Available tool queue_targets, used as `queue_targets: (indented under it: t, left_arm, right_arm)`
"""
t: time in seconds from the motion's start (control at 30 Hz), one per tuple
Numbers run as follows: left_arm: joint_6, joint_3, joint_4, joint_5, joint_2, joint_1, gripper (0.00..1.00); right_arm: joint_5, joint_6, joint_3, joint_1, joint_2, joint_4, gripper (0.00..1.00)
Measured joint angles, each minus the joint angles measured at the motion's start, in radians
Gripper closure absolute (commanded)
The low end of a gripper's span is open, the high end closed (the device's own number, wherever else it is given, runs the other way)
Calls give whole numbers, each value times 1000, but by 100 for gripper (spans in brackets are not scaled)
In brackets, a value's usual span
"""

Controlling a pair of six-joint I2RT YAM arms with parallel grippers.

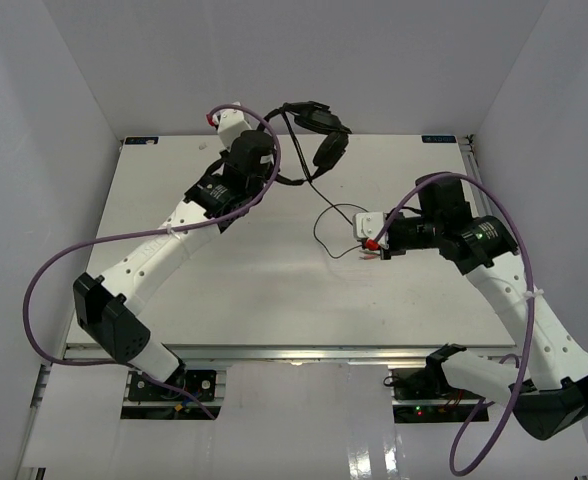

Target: Wrap the headphones

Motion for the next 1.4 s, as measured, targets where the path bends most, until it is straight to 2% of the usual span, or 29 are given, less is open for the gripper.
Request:
queue_targets:
  t: [0.17,0.33,0.63,0.87,1.13,1.4]
  left_arm:
    - [30,-2,1,77,77,0,100]
    - [70,-59,-30,180,158,-13,100]
    - [143,-207,-4,333,137,-82,100]
    - [231,-294,42,381,74,-160,100]
    - [265,-429,96,425,-89,-243,100]
    - [304,-486,132,458,-155,-271,100]
  right_arm:
    - [145,-25,57,50,-2,19,92]
    - [306,-26,59,70,-29,126,92]
    - [433,-14,11,75,-38,283,92]
    - [424,21,-9,47,-9,323,92]
    - [298,140,-9,-47,34,344,91]
    - [178,225,-6,-92,58,348,90]
